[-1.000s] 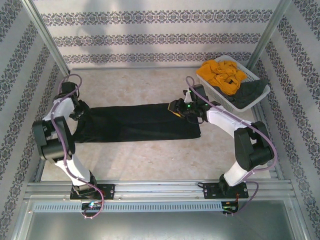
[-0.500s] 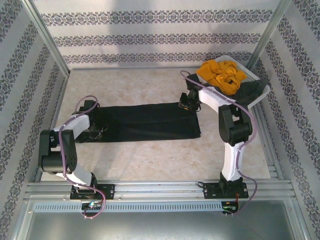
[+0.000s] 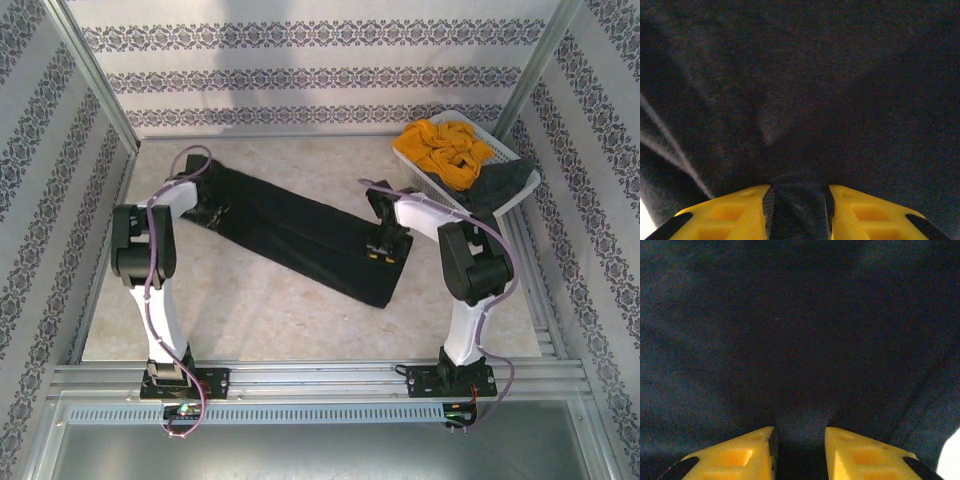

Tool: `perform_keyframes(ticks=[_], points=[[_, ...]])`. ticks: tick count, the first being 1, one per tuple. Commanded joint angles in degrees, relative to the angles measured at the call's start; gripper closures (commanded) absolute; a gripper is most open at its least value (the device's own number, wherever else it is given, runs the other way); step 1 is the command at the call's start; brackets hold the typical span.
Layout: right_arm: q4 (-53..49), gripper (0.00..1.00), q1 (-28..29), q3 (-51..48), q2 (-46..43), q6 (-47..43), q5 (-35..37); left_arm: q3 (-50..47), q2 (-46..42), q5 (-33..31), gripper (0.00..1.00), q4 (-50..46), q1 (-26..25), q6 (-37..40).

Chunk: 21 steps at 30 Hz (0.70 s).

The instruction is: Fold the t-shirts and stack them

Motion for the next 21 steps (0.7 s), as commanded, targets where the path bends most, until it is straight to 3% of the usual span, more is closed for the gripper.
perform_keyframes(ticks=[1, 7, 12, 17, 21], points=[[-1.02, 0.67, 3.65, -7.69, -4.69, 8.19, -0.20, 6.64, 8.76, 2.56, 0.65, -0.66, -3.51, 2.41], [5.03, 0.67, 12.98, -13.73, -8.67, 20.77, -6.93, 21.99, 20.42, 5.48, 0.65, 0.88, -9.85, 0.63], [12.37, 0.65, 20.07, -14.31, -6.09, 29.73, -12.90, 32.52, 27.94, 7.88, 0.65, 2.83, -12.87, 0.00], [19.44, 0.61, 20.84, -14.73, -6.54, 35.45, -15.71, 45.24, 33.48, 10.85, 0.59, 2.33, -13.98, 2.84], [18.14, 0.59, 18.56, -13.61, -10.37, 35.59, -17.05, 49.60, 31.05, 9.54, 0.53, -0.07, -13.91, 5.96]])
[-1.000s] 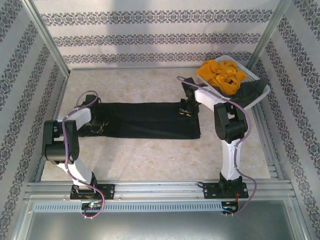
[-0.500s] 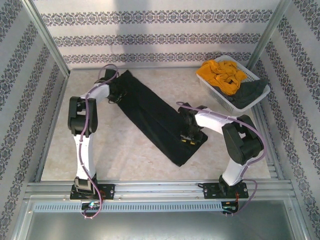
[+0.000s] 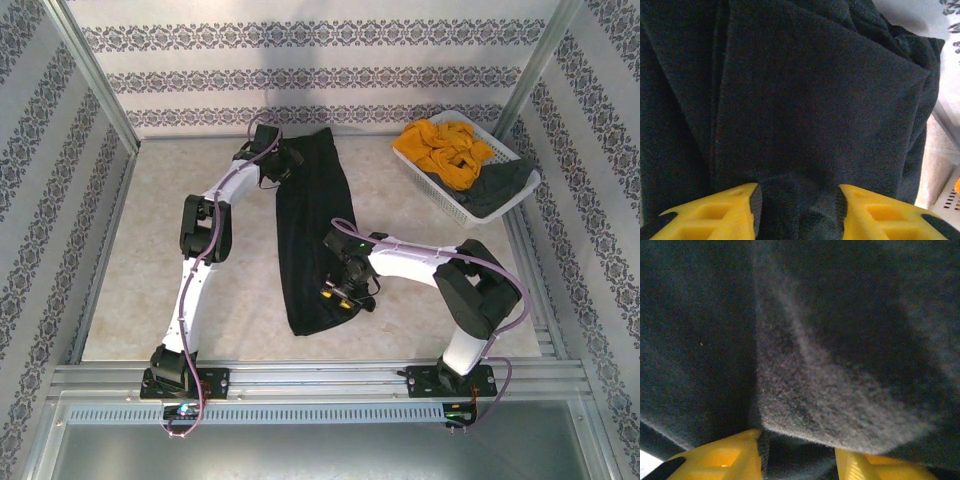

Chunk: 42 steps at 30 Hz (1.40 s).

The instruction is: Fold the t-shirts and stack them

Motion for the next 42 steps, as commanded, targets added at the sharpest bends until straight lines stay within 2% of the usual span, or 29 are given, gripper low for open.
perform_keyframes(ticks=[1, 3, 5, 7, 10, 12, 15, 18, 20, 24, 28, 31, 37, 42], points=[[1.78, 0.58, -2.18, -0.95, -3.59, 2.35, -0.90, 1.32, -2.36, -1.09, 0.50, -6.42, -0.22, 4.14], [-0.66, 0.56, -4.01, -1.78, -7.55, 0.84, 0.70, -2.65, -7.78, -3.79, 0.43, -7.57, -0.27, 5.69], [-4.56, 0.54, -6.46, -2.97, -12.58, -2.71, 3.61, -11.91, -15.60, -5.84, 0.40, -4.96, -0.47, 5.62], [-7.07, 0.52, -8.96, -4.77, -17.83, -8.10, 6.80, -24.46, -24.59, -6.38, 0.40, 0.13, -0.79, 4.01], [-10.28, 0.49, -11.78, -6.94, -22.59, -18.29, 9.93, -39.21, -35.14, -4.30, 0.40, 1.33, -1.12, 1.97], [-12.08, 0.49, -13.10, -8.14, -23.04, -24.47, 10.72, -48.94, -41.07, -1.52, 0.41, 1.30, -1.19, 0.09], [-11.17, 0.47, -14.16, -10.58, -21.23, -32.24, 6.56, -63.16, -49.79, 4.84, 0.43, 1.45, -2.06, -3.81], [-9.50, 0.47, -13.57, -11.72, -17.18, -34.79, 1.03, -73.46, -57.23, 8.24, 0.43, -1.95, -4.99, -4.61], [-10.19, 0.47, -12.53, -11.85, -14.79, -34.57, 1.41, -79.43, -61.49, 10.32, 0.43, -3.83, -7.41, -5.87], [-9.04, 0.51, -12.07, -12.74, -12.84, -33.34, 1.00, -86.74, -67.08, 12.61, 0.43, -6.44, -11.77, -8.07], [-8.71, 0.60, -10.73, -12.38, -11.31, -32.25, -0.21, -91.16, -69.11, 15.24, 0.43, -4.43, -17.07, -12.49], [-9.01, 0.68, -10.22, -12.45, -10.84, -30.97, -1.50, -92.88, -68.46, 16.91, 0.43, -0.52, -21.40, -16.44], [-9.14, 0.96, -8.79, -13.83, -13.12, -27.96, -1.52, -94.48, -64.87, 18.45, 0.48, 1.90, -27.39, -19.43], [-9.14, 1.00, -6.69, -14.72, -14.64, -25.89, -1.39, -94.85, -63.04, 18.60, 0.55, 3.80, -29.85, -20.58]])
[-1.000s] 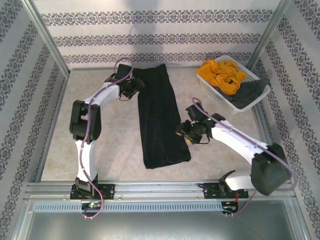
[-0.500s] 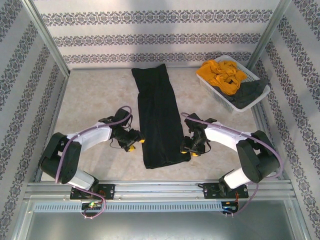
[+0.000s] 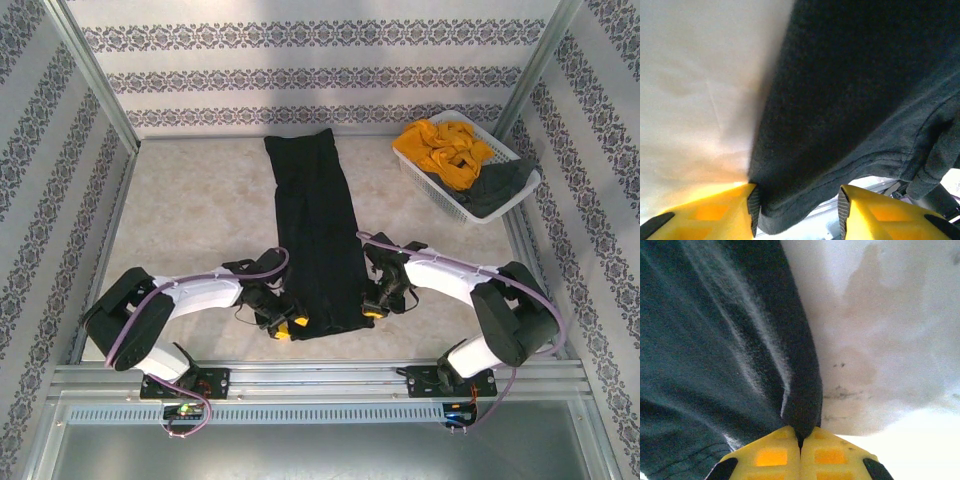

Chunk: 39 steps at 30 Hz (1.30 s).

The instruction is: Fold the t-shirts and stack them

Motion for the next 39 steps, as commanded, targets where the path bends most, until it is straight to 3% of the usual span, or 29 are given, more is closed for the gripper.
perform_keyframes(ticks=[1, 4, 7, 8, 14, 21, 28, 32, 39], points=[[-0.95, 1.00, 1.48, -1.49, -1.57, 2.53, -0.66, -0.18, 2.32, 0.65, 0.57, 2.99, -2.10, -2.21], [-0.75, 1.00, 2.38, -2.27, -2.41, 3.51, -0.94, -0.47, 3.85, -0.72, 0.67, 5.83, -2.95, -3.43], [-1.08, 1.00, 3.36, -2.40, -3.70, 3.78, -1.29, -0.77, 3.22, -2.72, 0.95, 4.12, -3.52, -3.50], [-1.29, 1.00, 3.60, -2.40, -4.15, 3.86, -1.67, -1.31, 2.06, -3.24, 1.00, 2.93, -3.72, -3.45], [-2.09, 1.00, 5.71, -1.74, -4.87, 4.07, -5.16, -8.22, -9.08, -2.47, 1.00, 0.00, -4.60, -7.22], [-5.06, 1.00, 6.41, -1.41, -10.46, 6.69, -4.37, -11.19, -16.42, -2.37, 1.00, 6.80, -6.01, -12.47], [-8.79, 1.00, 5.54, 4.07, -15.39, 10.82, -1.97, -4.15, -22.60, -14.41, 1.00, -3.15, -5.32, -9.85], [-8.62, 1.00, 2.35, 8.65, -14.14, 11.08, -0.17, 0.30, -25.04, -20.51, 1.00, -5.85, -1.57, -6.84], [-5.34, 1.00, -4.63, 20.70, -2.51, 7.21, 1.06, 5.83, -18.49, -21.10, 1.00, 0.43, 9.95, -2.18]])
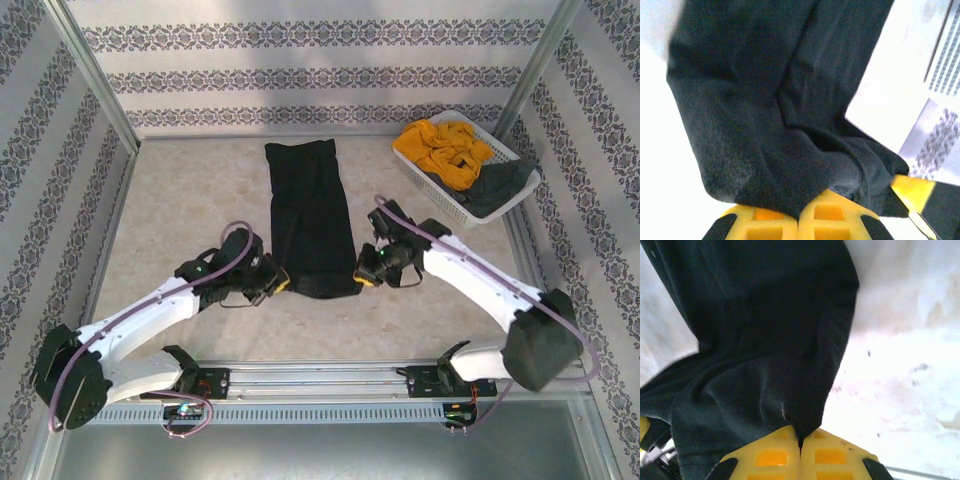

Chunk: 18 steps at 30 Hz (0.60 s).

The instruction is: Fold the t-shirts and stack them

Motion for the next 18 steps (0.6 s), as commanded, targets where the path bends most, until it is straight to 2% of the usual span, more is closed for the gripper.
perform_keyframes(ticks=[1, 4, 9, 18], points=[[1.99, 1.00, -2.80, 6.27, 6.23, -2.22, 1.83, 3.22, 4.34, -2.53, 1.00, 2.79, 4.90, 4.49], [3.02, 1.00, -4.80, 12.98, 12.68, -3.55, 1.88, 5.92, 9.89, -0.54, 1.00, 7.62, 9.04, 6.40], [2.62, 1.00, -6.98, 23.26, 23.25, -4.85, 2.08, 14.12, 20.52, 2.04, 1.00, 10.24, 13.81, 11.41], [0.69, 1.00, -9.61, 35.14, 36.19, -4.21, 3.91, 23.16, 35.34, 6.43, 1.00, 14.48, 18.09, 14.11]])
